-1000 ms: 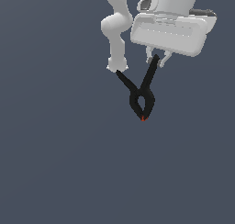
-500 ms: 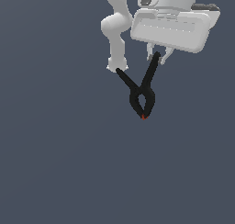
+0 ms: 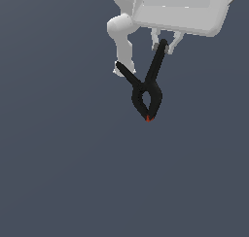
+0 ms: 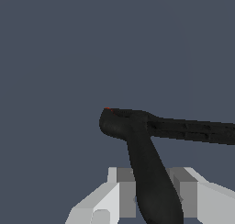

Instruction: Pick up the object and move it to a goal position.

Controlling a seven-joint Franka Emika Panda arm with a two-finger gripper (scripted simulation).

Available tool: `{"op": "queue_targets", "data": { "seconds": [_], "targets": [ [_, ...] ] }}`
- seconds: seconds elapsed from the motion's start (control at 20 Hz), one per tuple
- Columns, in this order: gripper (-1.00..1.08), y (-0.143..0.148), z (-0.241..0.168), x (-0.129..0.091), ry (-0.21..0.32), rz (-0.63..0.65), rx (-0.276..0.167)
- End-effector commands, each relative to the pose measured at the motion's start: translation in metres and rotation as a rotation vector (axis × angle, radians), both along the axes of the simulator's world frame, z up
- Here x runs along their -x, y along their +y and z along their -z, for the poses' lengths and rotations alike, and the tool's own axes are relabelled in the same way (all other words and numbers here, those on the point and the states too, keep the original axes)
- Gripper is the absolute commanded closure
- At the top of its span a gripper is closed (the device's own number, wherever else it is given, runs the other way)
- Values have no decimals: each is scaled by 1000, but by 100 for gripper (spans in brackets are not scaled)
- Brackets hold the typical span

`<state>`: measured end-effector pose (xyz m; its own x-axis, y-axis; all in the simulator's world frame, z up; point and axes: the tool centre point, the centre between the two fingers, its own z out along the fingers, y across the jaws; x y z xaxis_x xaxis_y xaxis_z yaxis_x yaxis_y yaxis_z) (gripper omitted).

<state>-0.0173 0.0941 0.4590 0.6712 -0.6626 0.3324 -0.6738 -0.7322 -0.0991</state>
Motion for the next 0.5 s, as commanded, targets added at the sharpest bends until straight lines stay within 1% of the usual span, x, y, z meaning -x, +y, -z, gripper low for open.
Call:
{"op": "queue_targets", "data": {
  "seconds": [0.0, 0.2, 0.45],
  "targets": [
    [108, -7, -17, -4, -3, 0, -2],
    [108, -15, -34, -9, -3, -1, -2],
    [108, -20, -45, -13, -4, -1, -1]
  ]
}}
